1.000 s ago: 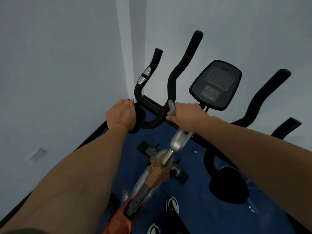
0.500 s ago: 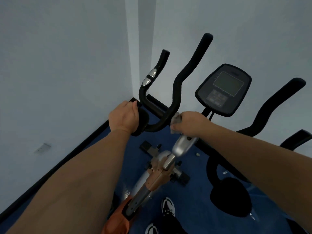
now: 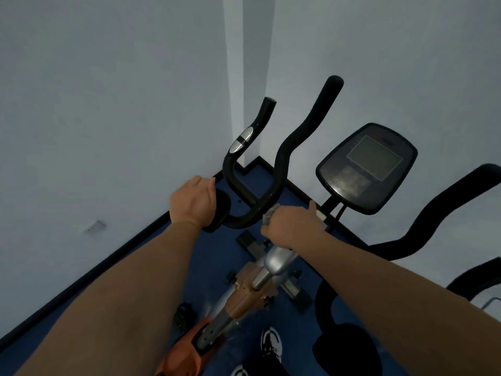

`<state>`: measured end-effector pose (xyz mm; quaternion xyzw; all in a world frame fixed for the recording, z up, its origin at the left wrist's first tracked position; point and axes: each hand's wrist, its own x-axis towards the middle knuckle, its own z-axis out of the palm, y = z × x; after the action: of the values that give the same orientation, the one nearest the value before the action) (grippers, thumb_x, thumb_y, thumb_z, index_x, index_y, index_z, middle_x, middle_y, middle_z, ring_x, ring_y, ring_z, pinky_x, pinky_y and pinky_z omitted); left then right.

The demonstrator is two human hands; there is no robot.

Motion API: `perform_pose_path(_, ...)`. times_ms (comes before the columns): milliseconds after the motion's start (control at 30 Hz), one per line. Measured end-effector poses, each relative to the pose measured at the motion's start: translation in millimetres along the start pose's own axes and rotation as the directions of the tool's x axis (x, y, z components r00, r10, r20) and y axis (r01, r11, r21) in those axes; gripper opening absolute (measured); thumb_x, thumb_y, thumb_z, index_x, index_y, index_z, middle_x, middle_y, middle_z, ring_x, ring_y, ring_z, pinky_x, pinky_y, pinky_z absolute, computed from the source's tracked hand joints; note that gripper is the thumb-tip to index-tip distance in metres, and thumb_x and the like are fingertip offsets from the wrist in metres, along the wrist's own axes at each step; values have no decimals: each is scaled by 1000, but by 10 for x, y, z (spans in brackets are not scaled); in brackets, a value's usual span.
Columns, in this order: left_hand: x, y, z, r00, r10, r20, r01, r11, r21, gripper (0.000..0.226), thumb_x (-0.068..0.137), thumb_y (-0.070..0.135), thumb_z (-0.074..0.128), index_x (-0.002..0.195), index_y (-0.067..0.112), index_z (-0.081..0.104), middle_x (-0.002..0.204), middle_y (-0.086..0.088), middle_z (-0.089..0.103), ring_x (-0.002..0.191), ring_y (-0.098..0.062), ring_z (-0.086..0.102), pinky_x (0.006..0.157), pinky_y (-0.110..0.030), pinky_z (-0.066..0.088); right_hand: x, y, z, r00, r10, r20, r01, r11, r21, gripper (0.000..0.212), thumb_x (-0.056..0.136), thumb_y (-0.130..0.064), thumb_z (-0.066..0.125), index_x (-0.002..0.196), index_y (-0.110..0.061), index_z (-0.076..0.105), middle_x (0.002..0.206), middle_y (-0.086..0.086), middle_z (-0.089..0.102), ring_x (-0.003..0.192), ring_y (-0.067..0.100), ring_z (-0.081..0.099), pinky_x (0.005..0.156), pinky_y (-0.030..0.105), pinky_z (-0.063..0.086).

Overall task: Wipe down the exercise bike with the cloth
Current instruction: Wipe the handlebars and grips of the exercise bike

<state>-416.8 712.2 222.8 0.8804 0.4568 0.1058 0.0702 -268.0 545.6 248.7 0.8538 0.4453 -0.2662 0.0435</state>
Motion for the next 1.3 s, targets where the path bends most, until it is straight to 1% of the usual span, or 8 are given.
perform_pose_path(133, -5, 11, 7, 1000, 3, -25, -3, 1000, 21, 50, 104, 34, 26, 85, 8, 65, 93, -5, 62, 89, -29, 58, 63, -35, 35, 131, 94, 7, 989, -103, 101, 84, 981, 174, 33, 85, -47, 57, 73, -17, 58, 77, -4, 63, 86, 17, 64, 94, 36, 50)
perform_pose_path(300, -4, -9, 49, 991, 81, -105, -75, 996, 51, 54, 100, 33, 28, 71, 4, 62, 81, -10, 64, 85, -34, 58, 60, -40, 46, 302, 168, -261, 903, -229, 363, 107, 939, 326, 25, 84, -40, 70, 70, -19, 64, 72, -8, 65, 71, 7, 60, 64, 24, 47)
perform_pose_path(633, 38, -84, 105, 973, 141, -182, -128, 988, 81, 53, 102, 29, 28, 70, 4, 63, 78, -12, 64, 80, -35, 57, 68, -43, 49, 535, 172, -487, 704, -280, 652, 29, 930, 367, 42, 84, -45, 75, 100, -6, 77, 108, 13, 76, 89, 23, 69, 90, 41, 56)
perform_pose_path(767, 28, -105, 121, 968, 169, -186, -163, 986, 44, 53, 102, 28, 28, 71, 3, 64, 77, -12, 64, 78, -35, 56, 67, -41, 47, 368, 79, -447, 830, -160, 535, -23, 947, 319, 36, 82, -53, 74, 91, -18, 73, 89, -1, 73, 75, 10, 65, 69, 21, 52)
perform_pose_path(867, 25, -115, 118, 963, 178, -202, -175, 984, 29, 52, 101, 28, 29, 70, 3, 63, 75, -12, 63, 75, -34, 56, 65, -40, 46, 145, 1, -280, 989, 30, 146, -12, 993, -121, 82, 67, -87, 54, 119, -24, 66, 128, 4, 59, 116, 24, 55, 105, 46, 38)
perform_pose_path(967, 51, -124, 124, 961, 190, -199, -194, 981, -4, 52, 102, 27, 29, 67, 4, 60, 72, -12, 62, 73, -33, 55, 64, -40, 45, -106, -97, -123, 986, 8, -165, -66, 936, -345, 87, 78, -88, 37, 125, -19, 62, 132, 9, 54, 125, 31, 45, 110, 55, 25)
perform_pose_path(1200, 47, -178, 165, 961, 186, -206, -200, 979, -46, 52, 101, 28, 28, 67, 5, 61, 73, -11, 62, 73, -33, 55, 62, -39, 43, -150, -245, 110, 969, 89, -232, -122, 984, -133, 47, 98, -57, 44, 99, -13, 60, 107, 8, 66, 100, 26, 62, 86, 37, 43)
perform_pose_path(1300, 70, -182, 174, 961, 207, -181, -221, 973, -60, 56, 102, 31, 23, 69, 6, 61, 75, -12, 62, 74, -33, 55, 64, -41, 46, -1, -207, 18, 994, 78, -79, -80, 996, -30, 42, 97, -52, 49, 77, -15, 52, 85, 4, 66, 80, 21, 63, 70, 32, 47)
